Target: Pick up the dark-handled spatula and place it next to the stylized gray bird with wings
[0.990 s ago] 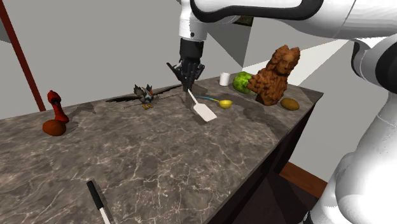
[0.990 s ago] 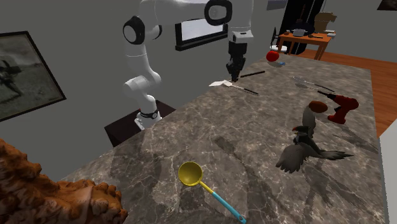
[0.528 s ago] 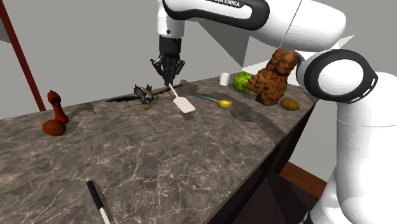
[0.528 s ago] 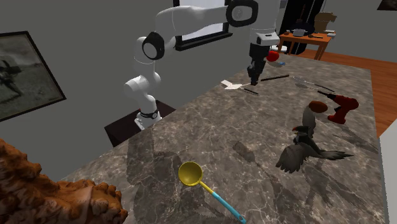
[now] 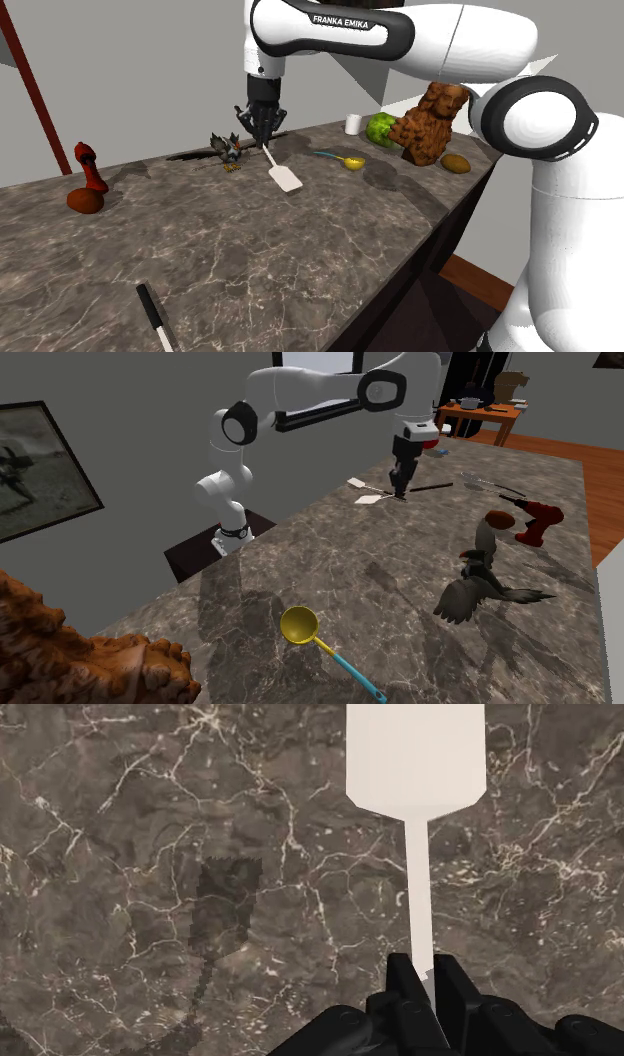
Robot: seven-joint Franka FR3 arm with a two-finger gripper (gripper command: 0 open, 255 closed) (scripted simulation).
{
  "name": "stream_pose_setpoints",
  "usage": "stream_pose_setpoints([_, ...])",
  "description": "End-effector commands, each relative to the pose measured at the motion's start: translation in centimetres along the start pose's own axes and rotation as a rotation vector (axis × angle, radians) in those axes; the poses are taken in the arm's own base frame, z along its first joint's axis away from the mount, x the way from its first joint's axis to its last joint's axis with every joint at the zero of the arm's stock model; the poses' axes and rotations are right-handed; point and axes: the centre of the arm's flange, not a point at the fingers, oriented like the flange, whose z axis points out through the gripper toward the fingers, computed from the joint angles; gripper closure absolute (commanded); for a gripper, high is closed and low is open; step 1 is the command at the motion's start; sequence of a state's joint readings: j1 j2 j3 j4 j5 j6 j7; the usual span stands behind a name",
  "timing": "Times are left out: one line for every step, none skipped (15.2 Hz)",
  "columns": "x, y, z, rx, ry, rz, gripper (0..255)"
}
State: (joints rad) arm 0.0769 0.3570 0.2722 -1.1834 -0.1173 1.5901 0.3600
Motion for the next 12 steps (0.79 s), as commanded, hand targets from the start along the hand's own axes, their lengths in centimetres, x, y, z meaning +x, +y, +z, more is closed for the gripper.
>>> stream_pose_setpoints([-0.1,0.0,1.1,0.0,0.001,0.0,255])
stream_pose_setpoints([-0.1,0.0,1.6,0.0,0.001,0.0,255])
stream_pose_setpoints([-0.1,0.0,2.1,0.0,0.001,0.0,255])
stream_pose_setpoints([-0.2,0.0,2.7,0.0,0.001,0.0,255])
stream_pose_setpoints([-0.2,0.0,3.2,0.0,0.001,0.0,255])
stream_pose_setpoints([-0.2,0.0,3.7,0.0,0.001,0.0,255])
stream_pose_setpoints([-0.3,0.0,4.2,0.0,0.001,0.0,255])
stream_pose_setpoints([-0.3,0.0,4.8,0.0,0.001,0.0,255])
stream_pose_setpoints([-0.3,0.0,5.3,0.0,0.001,0.0,255])
stream_pose_setpoints([-0.4,0.0,5.8,0.0,0.001,0.0,255])
stream_pose_setpoints([-0.4,0.0,6.3,0.0,0.001,0.0,255])
stream_pose_setpoints([-0.4,0.0,6.9,0.0,0.001,0.0,255])
